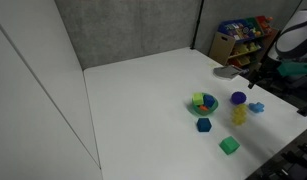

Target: Put the yellow bear toy in the green bowl

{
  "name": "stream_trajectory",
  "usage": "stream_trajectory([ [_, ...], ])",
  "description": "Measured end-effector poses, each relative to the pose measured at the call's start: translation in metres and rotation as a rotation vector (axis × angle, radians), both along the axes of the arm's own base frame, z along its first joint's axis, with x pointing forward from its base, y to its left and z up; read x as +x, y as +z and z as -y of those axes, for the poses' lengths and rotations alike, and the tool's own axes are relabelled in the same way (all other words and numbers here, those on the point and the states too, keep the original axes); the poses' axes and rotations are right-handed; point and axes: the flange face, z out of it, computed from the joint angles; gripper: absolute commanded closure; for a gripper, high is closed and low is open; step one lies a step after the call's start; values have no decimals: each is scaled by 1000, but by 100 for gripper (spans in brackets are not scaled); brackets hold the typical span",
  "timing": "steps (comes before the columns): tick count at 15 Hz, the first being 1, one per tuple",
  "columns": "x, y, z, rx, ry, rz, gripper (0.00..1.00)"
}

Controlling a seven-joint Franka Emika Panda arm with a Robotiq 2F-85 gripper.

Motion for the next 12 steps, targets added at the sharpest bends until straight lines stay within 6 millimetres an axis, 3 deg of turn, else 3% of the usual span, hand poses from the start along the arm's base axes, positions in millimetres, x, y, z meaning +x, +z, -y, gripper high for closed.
stream_trajectory([
  [8,11,-87,16,-71,-102,-46,0],
  [12,16,-107,18,-77,-106,-71,0],
])
